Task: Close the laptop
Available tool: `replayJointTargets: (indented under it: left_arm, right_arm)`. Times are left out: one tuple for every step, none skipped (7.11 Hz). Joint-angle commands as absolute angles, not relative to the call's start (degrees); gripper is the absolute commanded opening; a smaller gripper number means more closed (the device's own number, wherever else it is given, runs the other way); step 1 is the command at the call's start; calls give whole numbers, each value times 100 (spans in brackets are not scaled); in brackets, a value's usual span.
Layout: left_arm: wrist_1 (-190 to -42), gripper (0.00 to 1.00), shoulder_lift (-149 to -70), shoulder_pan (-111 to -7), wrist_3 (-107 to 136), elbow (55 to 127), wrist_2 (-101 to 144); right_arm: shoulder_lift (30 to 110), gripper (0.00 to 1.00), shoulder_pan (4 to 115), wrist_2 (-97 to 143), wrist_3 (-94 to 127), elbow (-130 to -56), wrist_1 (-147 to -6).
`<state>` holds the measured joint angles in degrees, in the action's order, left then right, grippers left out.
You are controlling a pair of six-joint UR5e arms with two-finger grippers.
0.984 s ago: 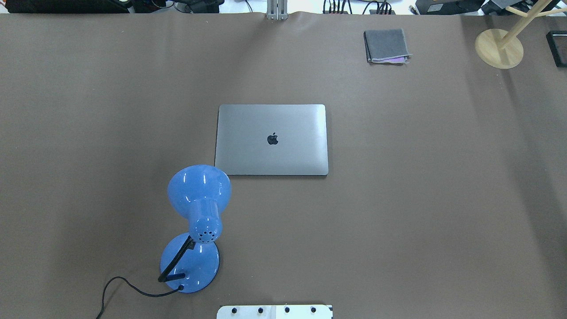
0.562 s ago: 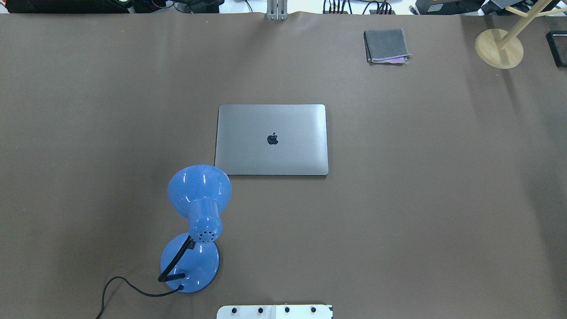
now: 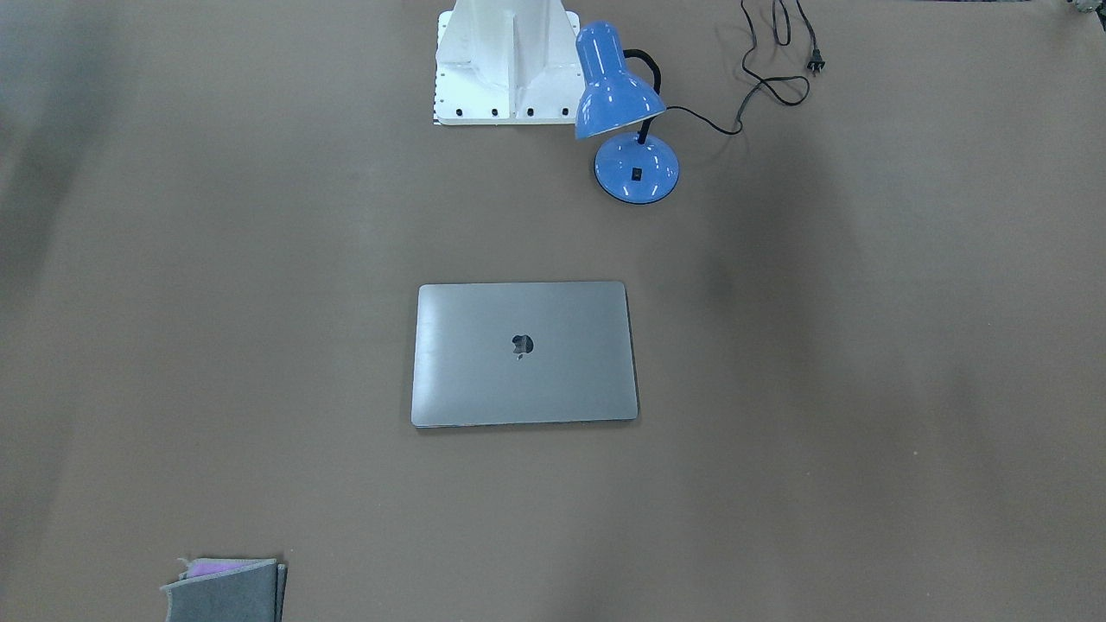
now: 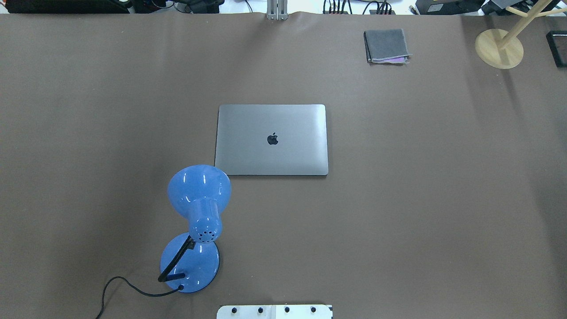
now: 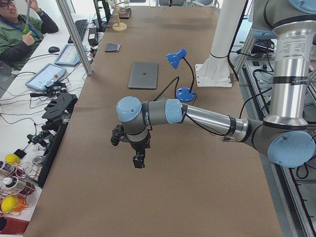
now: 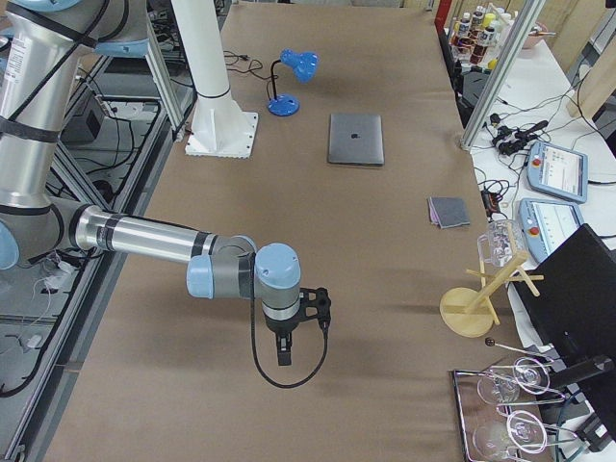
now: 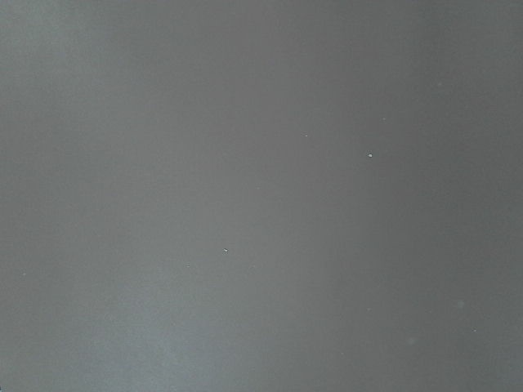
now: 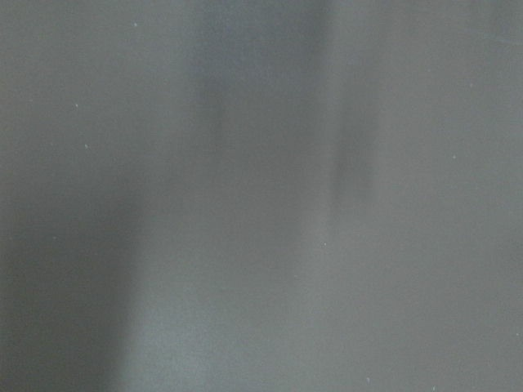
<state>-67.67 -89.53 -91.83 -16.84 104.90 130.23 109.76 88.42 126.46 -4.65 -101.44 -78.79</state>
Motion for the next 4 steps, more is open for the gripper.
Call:
replayJointTargets:
  left_arm:
    - [-6811,98,-8817,-9193,-1722,10625,13034]
    - [-7012,98,-8711,-9185,-1723,10635,13034]
    - [-7022,98,-8701,-9185,-1731,10678,13034]
    - [-7022,98,-8701,-9176,-1731,10696,13034]
  right_arm:
    - [10724,100,8824,12639,-448,-10614,-8616]
    - [10531,100,8789,12647,-448,-11122,-9570]
    - [10434,100,8763,12761,-387,-11388,-9989]
    - [10415,100,8702,12884,-387,-11364,-9976]
